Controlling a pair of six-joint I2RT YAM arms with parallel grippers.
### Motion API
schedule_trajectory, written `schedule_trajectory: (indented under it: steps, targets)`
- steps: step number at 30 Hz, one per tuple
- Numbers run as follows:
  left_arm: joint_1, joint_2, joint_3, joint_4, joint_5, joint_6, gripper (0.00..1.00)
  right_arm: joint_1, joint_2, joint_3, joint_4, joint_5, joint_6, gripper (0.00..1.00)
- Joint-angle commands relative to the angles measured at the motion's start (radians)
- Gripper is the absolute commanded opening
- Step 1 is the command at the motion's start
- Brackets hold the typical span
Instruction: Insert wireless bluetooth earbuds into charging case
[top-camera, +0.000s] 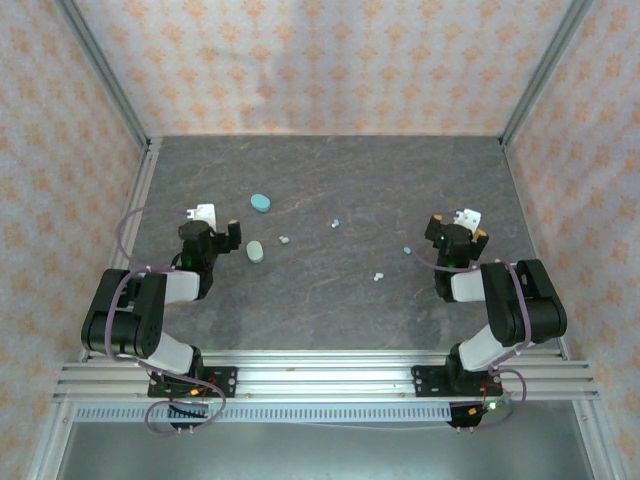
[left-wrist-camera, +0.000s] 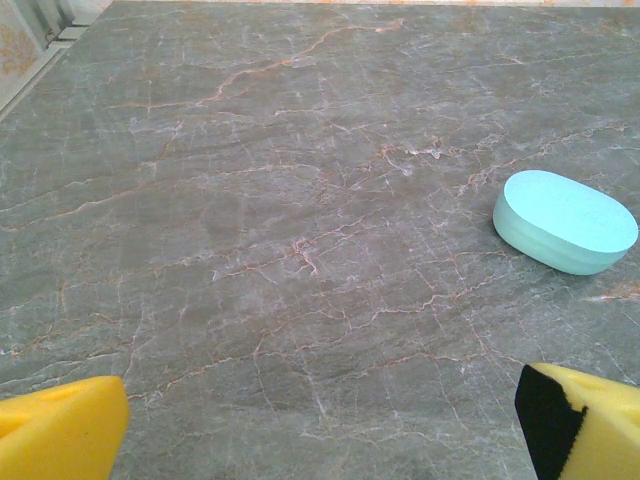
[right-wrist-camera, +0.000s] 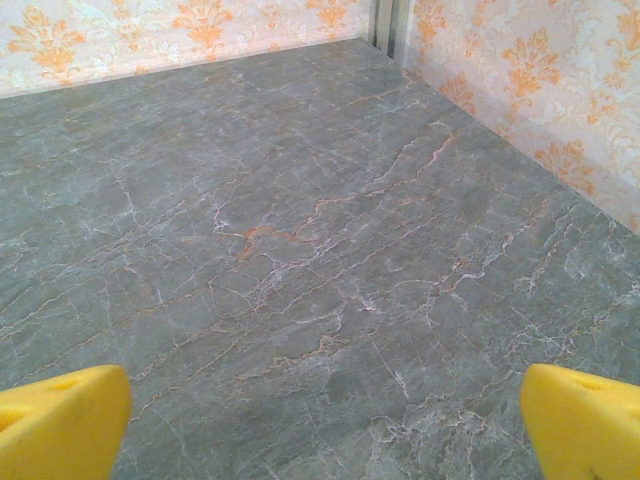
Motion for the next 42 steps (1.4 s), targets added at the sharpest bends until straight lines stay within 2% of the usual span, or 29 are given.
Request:
schedule_trajectory:
  steps: [1,20,22,25,28,30,33,36,39,42]
  targets:
    - [-0.003,0.000,0.020,0.013,-0.032,0.016,1.00,-0.002,-0.005,0.008,0.023,-0.007,0.011,0.99]
    - [-0.001,-0.002,0.023,0.011,-0.021,0.017,1.00,-0.002,-0.006,0.006,0.024,-0.002,0.013,0.99]
    - [-0.001,-0.026,0.053,-0.062,-0.010,0.022,1.00,-0.002,-0.021,-0.001,0.026,0.003,0.016,0.99]
    - [0.007,-0.084,0.137,-0.259,-0.018,-0.001,1.00,-0.002,-0.068,0.001,-0.017,-0.030,0.002,0.99]
    - [0.007,-0.145,0.199,-0.415,-0.025,-0.005,1.00,-0.002,-0.133,0.033,-0.125,-0.036,-0.004,0.99]
    - [0.007,-0.182,0.266,-0.583,-0.048,-0.038,1.00,-0.002,-0.187,0.069,-0.227,-0.056,-0.011,0.99]
    - [0.009,-0.204,0.425,-0.914,-0.078,-0.115,1.00,-0.002,-0.279,0.150,-0.438,-0.064,0.036,0.99]
    - [0.007,-0.197,0.549,-1.186,-0.017,-0.185,0.99,-0.002,-0.335,0.283,-0.747,-0.095,0.113,0.99]
    - [-0.019,-0.194,0.582,-1.335,0.041,-0.262,0.90,0.007,-0.320,0.408,-1.016,-0.151,0.193,0.99]
    - [-0.100,-0.201,0.574,-1.401,0.043,-0.317,0.86,0.055,-0.300,0.449,-1.146,-0.198,0.243,1.00]
